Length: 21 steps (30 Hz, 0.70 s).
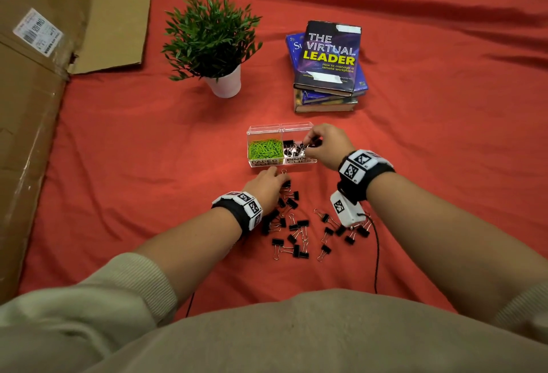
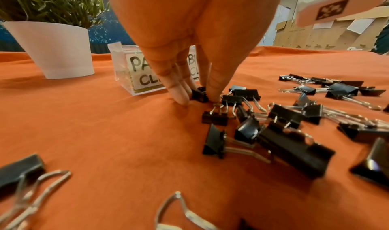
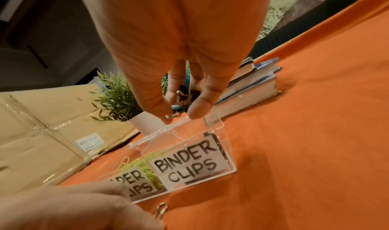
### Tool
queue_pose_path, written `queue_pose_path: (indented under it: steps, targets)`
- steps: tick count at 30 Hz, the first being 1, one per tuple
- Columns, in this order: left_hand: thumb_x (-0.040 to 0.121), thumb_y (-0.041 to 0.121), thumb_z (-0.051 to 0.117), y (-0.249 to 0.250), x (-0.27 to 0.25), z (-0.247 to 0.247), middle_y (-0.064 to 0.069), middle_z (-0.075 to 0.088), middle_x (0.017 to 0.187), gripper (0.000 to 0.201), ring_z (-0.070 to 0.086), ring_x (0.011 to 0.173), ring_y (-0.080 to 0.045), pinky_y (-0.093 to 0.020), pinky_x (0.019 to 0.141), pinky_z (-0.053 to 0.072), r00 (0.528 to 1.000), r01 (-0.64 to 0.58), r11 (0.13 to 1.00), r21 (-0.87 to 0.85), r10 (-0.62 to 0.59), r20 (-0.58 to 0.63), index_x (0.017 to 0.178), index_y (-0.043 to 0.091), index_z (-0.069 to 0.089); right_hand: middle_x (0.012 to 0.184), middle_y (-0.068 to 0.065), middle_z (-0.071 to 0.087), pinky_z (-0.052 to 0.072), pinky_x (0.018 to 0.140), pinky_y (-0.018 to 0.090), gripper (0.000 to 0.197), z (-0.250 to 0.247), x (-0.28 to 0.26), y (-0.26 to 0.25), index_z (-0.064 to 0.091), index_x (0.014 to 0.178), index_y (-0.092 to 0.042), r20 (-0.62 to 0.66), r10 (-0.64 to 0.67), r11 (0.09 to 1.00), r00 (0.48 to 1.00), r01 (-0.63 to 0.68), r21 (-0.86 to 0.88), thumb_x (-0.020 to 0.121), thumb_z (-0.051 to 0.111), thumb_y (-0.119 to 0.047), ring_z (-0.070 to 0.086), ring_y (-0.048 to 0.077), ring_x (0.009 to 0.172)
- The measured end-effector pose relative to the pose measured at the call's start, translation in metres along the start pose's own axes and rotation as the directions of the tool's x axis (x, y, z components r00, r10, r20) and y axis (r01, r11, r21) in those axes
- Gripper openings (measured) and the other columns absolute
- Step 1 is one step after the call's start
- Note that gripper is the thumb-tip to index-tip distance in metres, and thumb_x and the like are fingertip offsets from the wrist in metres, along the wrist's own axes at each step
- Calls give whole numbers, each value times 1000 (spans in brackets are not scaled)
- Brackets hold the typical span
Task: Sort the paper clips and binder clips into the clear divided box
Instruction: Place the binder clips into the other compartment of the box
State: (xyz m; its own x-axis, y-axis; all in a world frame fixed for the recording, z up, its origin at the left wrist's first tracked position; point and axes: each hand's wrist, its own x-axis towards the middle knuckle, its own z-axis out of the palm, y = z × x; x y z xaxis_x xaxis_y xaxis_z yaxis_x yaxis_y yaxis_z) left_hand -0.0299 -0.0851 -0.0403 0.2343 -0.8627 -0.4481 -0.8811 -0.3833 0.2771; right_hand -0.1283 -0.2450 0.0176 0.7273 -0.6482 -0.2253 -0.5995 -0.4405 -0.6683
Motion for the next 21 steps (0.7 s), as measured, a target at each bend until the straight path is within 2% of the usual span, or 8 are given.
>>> queue_pose_path:
  steps: [1,3,6,10,13,15,18,21]
  targets:
    - [88,5,54,0,0,0,-10,45,121,53,49,114,-30,-46,83,53,1000,-3,1000,-3,3,3,137,21,42,83,-3,57,46,70,26,9,-1,4,-1,68,84,-12,12,-19,999,1000,19,-44,75,69,-11,54,13,76]
    - [87,5,54,1,-1,0,-10,46,118,48,51,111,-30,-45,81,53,1000,-13,1000,-7,13,-4,132,19,45,89,-1,51,43,74,25,16,0,7,-1,68,92,-14,30,-42,992,999,46,-120,77,69,-15,51,15,83]
    - [87,7,53,-1,-1,1,-12,45,117,43,52,108,-31,-45,81,53,1000,-10,1000,-11,10,-6,128,18,46,100,-1,42,41,78,25,22,7,-2,-2,64,101,-20,55,-42,986,998,50,-161,80,69,-23,48,14,84]
    - [87,14,58,-6,-3,-1,-13,43,115,34,55,98,-33,-44,81,52,1000,16,999,-49,-16,12,119,16,47,107,0,49,42,78,22,16,35,-34,-2,61,100,-16,223,-15,958,975,78,-275,84,61,-20,55,15,92]
    - [86,12,57,-8,-5,-2,-14,43,111,32,56,92,-34,-43,76,51,999,31,997,-66,-31,8,115,16,45,117,6,46,48,87,30,38,63,-55,4,54,117,-11,345,56,928,937,78,-364,84,64,-26,53,21,101]
    - [86,11,54,-7,-7,-3,-14,45,110,31,56,92,-35,-43,73,50,999,37,998,-44,-37,3,115,16,44,120,8,42,47,89,35,45,76,-63,9,50,123,-10,357,43,919,933,104,-381,83,66,-25,50,25,107]
    - [87,11,54,-6,-11,-3,-12,48,111,31,56,95,-34,-41,69,47,999,38,999,13,-38,-10,115,18,41,120,9,43,45,89,36,42,84,-68,12,48,120,-8,335,-3,921,942,133,-366,84,65,-18,48,28,110]
    - [86,12,54,-6,-15,-2,-11,48,112,33,56,96,-33,-40,66,47,999,40,998,53,-39,-16,115,19,39,115,8,49,44,88,36,35,83,-69,14,48,110,-9,324,-6,941,946,115,-319,80,65,-12,50,27,105]
